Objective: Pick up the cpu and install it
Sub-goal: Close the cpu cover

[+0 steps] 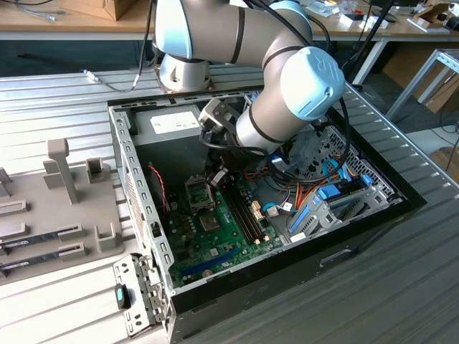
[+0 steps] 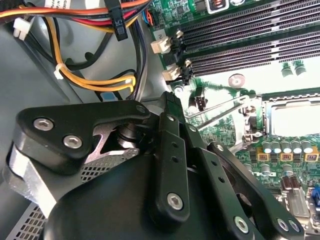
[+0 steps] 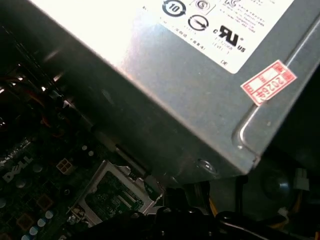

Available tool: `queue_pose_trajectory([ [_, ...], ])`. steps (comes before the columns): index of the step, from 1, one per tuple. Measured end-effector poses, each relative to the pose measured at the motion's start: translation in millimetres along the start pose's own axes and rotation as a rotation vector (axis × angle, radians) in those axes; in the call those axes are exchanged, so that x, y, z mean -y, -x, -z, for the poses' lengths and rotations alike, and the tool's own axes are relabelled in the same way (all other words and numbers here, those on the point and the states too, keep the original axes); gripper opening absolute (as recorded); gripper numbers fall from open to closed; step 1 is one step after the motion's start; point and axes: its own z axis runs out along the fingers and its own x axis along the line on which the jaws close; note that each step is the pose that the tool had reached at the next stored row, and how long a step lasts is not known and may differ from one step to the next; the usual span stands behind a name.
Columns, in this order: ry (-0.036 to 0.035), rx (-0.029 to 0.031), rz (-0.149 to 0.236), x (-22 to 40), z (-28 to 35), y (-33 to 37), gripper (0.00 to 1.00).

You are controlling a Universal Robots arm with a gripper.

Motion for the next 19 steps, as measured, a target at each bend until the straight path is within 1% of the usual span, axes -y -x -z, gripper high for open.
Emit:
queue_pose_trajectory([
  [8,0.0005,-0.0031,0.008,-0.2,3.5,-0.6,0.11],
  [10,0.0006,-0.0043,0.011,-0.6,4.9,-0.6,0.11],
  [12,0.001,-0.0055,0.015,-1.5,7.7,-0.4,0.11],
  [19,0.0013,-0.0076,0.021,-2.2,9.9,-0.4,0.11],
])
